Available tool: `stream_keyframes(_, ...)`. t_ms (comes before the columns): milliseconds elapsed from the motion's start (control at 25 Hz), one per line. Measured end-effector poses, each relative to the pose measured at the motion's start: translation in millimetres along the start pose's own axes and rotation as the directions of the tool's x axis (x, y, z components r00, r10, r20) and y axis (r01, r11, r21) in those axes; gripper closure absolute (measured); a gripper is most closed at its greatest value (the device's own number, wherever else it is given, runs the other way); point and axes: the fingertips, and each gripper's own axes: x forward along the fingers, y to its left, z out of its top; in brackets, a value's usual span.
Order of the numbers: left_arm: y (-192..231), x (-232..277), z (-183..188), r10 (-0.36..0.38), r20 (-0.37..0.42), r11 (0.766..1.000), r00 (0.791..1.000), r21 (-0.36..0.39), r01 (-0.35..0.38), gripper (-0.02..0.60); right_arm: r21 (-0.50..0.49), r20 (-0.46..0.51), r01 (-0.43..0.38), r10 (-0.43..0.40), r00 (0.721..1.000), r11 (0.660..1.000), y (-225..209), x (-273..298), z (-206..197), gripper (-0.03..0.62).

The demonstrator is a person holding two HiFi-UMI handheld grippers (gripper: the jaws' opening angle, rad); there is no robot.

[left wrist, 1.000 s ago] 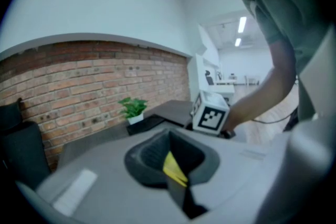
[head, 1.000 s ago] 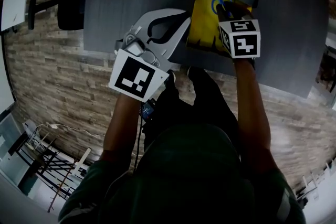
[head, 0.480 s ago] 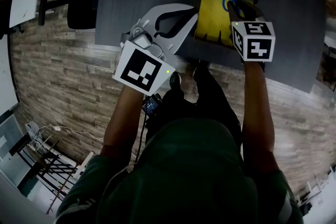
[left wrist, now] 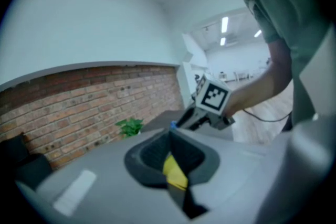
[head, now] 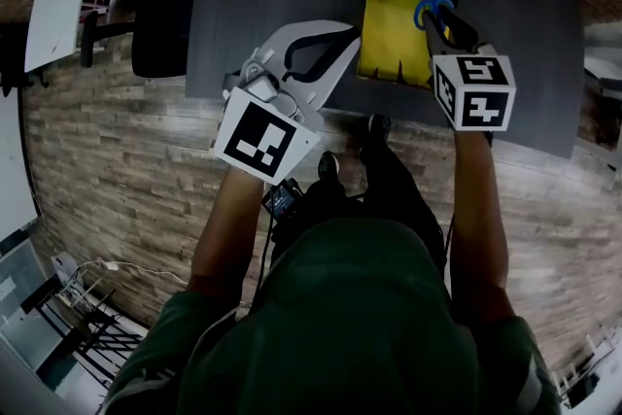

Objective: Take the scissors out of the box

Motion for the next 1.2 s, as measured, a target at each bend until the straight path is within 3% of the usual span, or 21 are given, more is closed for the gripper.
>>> stream_keyframes(520,-27,-18,27,-0.059,0.001,0.995,0.998,0.08,0.059,0.581,0.027,0.118,0.075,-0.078,0.99,0.997,-11,-73,22,0.517)
stream_keyframes(1200,-59,-3,59,-0.153,0.025,0.978,0.988,0.145,0.148,0.581,0.113,0.161,0.188,-0.205,0.965,0.976,-46,-146,-1,0.517)
